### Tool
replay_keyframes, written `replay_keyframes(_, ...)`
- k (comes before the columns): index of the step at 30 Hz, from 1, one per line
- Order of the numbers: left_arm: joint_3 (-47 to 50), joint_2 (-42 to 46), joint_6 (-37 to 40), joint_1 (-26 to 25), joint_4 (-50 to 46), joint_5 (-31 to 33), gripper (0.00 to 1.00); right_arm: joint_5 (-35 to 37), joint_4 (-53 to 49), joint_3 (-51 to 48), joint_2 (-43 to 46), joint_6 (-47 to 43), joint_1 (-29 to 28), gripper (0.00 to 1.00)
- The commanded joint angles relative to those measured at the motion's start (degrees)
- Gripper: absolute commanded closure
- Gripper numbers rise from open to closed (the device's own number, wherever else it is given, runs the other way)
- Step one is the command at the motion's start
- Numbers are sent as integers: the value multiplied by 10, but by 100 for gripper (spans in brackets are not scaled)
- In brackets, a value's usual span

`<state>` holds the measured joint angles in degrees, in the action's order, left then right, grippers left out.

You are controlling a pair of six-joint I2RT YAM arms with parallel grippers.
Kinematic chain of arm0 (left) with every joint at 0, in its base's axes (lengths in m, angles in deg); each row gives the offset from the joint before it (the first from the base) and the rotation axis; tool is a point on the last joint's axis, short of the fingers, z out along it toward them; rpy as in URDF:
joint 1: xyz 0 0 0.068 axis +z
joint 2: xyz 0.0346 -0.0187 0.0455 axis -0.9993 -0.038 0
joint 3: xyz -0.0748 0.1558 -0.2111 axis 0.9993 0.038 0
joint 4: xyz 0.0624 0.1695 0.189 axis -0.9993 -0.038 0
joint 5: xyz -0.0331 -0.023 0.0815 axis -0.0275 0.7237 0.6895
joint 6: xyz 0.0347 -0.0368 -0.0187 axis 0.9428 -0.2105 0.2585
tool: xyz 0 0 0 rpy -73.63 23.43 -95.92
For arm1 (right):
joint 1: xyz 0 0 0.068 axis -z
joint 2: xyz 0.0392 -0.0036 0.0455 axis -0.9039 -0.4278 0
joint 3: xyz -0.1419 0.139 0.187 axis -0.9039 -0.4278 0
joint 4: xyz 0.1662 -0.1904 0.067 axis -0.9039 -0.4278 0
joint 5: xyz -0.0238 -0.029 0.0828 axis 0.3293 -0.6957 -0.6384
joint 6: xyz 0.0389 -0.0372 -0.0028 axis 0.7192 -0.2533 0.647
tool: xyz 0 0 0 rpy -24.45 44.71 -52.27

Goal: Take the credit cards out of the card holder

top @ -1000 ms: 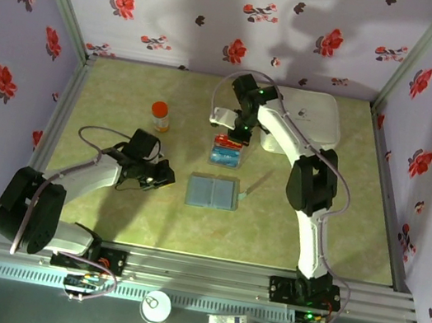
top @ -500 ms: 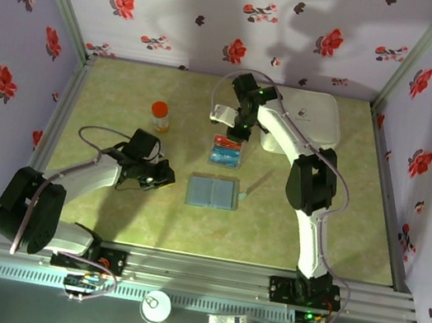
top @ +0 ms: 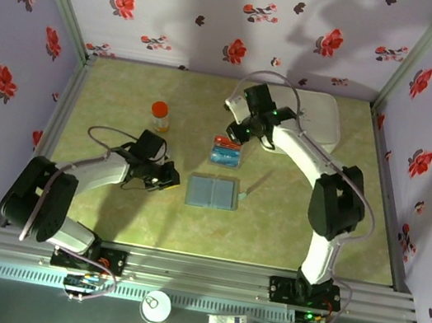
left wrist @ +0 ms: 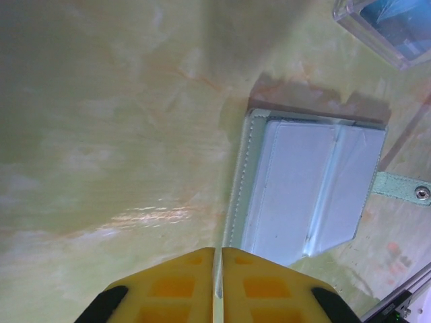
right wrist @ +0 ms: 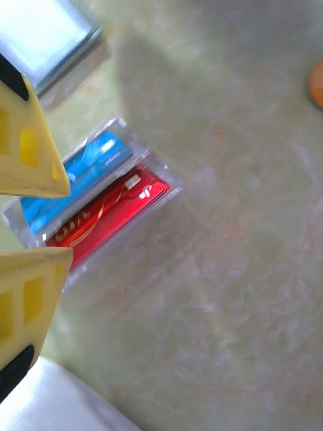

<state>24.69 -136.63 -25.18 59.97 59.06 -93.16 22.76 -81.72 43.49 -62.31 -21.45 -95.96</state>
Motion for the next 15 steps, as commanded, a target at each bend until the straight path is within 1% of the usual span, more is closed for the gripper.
replay_keyframes(1, -22, -22, -7, -14, 22, -12, 91, -37, 111, -78, 43, 239, -6, 76)
replay_keyframes(4, -30, -36, -10, -24, 31, -13, 92, -42, 137, -138, 67, 332, -22, 77)
replay_keyframes(8, -36, -57, -12, -34, 42, -16, 94, -40, 153, -202, 94, 402, -62, 79)
replay_keyframes(11, -41, -72, -14, -43, 49, -18, 97, -51, 148, -223, 97, 441, -86, 82)
replay_keyframes(15, -45, -86, -13, -49, 53, -18, 100, -40, 158, -257, 99, 499, -119, 84)
